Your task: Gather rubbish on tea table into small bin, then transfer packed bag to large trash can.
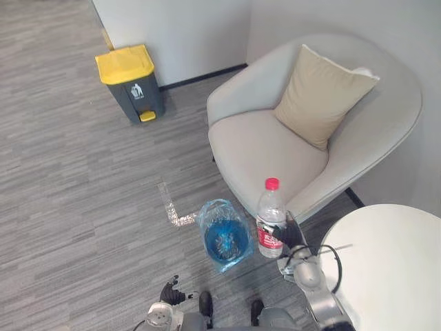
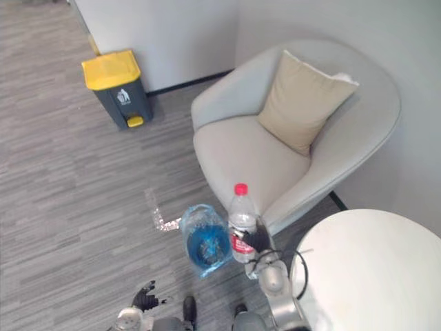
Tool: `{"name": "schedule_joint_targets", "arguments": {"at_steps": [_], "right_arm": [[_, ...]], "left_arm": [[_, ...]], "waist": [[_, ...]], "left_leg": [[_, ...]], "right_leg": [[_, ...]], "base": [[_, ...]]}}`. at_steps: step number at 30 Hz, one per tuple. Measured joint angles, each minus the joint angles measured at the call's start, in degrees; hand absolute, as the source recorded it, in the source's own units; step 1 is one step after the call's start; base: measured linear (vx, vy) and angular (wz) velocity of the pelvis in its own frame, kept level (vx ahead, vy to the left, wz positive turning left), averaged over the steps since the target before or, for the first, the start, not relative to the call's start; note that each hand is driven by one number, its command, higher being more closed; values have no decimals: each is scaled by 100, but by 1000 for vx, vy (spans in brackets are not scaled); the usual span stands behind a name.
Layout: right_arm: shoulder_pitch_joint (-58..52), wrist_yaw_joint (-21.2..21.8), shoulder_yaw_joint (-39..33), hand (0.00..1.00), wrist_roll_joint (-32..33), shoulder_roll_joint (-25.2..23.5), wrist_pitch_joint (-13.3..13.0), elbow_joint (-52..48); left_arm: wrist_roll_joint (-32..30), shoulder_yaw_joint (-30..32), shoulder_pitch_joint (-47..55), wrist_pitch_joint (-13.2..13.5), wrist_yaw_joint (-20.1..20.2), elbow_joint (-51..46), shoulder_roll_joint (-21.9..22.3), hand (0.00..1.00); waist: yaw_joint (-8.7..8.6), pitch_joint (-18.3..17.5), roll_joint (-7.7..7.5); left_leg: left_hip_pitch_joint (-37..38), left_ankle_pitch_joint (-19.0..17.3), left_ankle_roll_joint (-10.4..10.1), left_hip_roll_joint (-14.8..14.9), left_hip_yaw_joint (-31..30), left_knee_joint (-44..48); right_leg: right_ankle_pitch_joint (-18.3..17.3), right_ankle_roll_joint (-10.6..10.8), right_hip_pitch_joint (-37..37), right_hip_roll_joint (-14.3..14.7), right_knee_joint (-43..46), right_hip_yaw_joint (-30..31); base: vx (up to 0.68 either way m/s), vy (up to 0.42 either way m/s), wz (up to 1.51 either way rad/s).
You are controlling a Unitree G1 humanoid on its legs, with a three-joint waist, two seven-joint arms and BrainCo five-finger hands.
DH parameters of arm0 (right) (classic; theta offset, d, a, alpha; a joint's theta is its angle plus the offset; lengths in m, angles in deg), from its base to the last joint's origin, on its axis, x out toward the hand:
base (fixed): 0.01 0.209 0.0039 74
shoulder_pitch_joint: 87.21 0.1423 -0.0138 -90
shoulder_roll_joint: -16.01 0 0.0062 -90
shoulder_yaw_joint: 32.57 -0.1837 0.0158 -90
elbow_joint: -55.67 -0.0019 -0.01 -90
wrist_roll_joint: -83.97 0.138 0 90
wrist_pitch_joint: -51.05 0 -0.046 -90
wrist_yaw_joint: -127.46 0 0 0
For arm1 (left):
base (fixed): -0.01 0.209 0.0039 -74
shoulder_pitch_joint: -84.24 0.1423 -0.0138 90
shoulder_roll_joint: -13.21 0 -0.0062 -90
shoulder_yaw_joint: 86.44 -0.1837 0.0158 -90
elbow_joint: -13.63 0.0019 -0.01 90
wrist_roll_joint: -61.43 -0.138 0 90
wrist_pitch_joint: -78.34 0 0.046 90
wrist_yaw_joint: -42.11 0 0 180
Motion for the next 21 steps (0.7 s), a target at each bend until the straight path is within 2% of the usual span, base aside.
{"name": "schedule_joint_targets", "arguments": {"at_steps": [1,2,3,5,10,12,14,16,18,21], "right_arm": [[119,-2,30,100,-1,44,-2,51],[482,-10,65,100,0,164,15,226],[535,-13,65,100,0,183,16,260],[944,-65,83,100,-1,344,78,407],[1650,-293,75,100,-4,560,133,430],[1841,-357,76,100,-4,561,136,405],[2054,-484,41,100,-3,565,140,354],[2135,-565,27,100,-2,574,149,308],[2350,-588,30,100,-3,575,157,306],[2743,-615,44,100,-4,547,192,303]], "left_arm": [[9,4,-60,-2,-3,0,-4,0],[121,11,-270,1,-27,-5,-10,0],[135,14,-298,2,-33,-6,-10,0],[268,135,-511,11,-121,-99,-30,0],[457,321,-841,29,-230,-471,-65,0],[460,440,-799,110,-223,-821,-5,0],[510,464,-741,168,-218,-1225,16,0],[557,461,-708,192,-217,-1481,16,0],[633,466,-659,223,-217,-1948,19,0],[680,468,-552,255,-216,-2699,12,0]], "waist": [[12,67,40],[60,287,124],[73,326,137],[116,645,189],[185,1018,192],[219,1051,195],[227,1058,201],[273,1060,197],[434,1062,194],[542,1065,189]], "left_leg": [[-163,-20,-6,0,-1,118],[-646,-35,-1,-15,-1,401],[-722,-36,-1,-17,0,439],[-1230,-104,23,-51,1,706],[-2339,-176,11,-79,19,1423],[-2732,-365,70,41,219,1720],[-3212,-418,57,374,763,2008],[-3485,-417,58,421,847,2167],[-3881,-417,61,439,886,2377],[-4401,-382,77,476,926,2540]], "right_leg": [[0,-1,-144,-12,87,-4],[-15,-9,-580,-56,308,-15],[-22,-12,-645,-63,336,-17],[-178,-89,-1064,-137,538,-67],[-483,-168,-2102,-299,1295,-79],[-567,-193,-2505,-335,1613,-69],[-616,-194,-2988,-399,1917,-115],[-694,-205,-3268,-472,2148,-152],[-753,-210,-3684,-539,2408,-150],[-765,-216,-4188,-610,2652,-196]], "base": [[-159,71,8],[-109,42,7],[-152,53,12],[-188,48,23],[-193,14,10],[-220,-8,0],[-152,-19,16],[-102,-2,24],[-92,15,14],[-57,7,13]]}}
